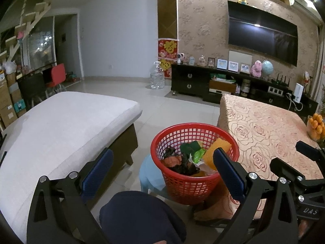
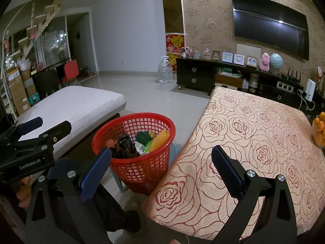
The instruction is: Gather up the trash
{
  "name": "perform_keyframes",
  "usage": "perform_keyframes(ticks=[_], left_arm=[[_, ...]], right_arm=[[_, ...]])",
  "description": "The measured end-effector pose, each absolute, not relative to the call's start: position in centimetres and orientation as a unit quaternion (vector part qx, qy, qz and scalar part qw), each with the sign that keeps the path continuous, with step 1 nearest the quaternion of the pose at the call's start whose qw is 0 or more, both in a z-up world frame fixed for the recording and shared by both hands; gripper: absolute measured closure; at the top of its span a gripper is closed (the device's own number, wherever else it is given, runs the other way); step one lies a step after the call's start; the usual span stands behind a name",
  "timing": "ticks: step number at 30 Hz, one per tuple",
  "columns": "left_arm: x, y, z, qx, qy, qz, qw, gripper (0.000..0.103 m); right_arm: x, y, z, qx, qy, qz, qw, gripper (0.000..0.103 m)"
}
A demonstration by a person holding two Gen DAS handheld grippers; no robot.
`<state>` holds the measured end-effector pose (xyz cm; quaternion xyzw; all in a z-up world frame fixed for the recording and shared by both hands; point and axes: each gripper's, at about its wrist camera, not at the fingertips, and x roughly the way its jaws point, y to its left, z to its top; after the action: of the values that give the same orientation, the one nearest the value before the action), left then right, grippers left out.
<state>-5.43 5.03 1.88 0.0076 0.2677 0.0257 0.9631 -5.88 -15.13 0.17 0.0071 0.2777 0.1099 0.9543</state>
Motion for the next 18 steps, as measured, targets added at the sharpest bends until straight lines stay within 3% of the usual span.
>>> perform_keyframes(ticks=[18], left_arm=[[-5.16,4.96,1.48,0.008,0.274,0.028,0.961,0.008]], right_arm=[[-5.93,-14.93,-0.22,0.006,0.280,0.112,0.953,0.007]])
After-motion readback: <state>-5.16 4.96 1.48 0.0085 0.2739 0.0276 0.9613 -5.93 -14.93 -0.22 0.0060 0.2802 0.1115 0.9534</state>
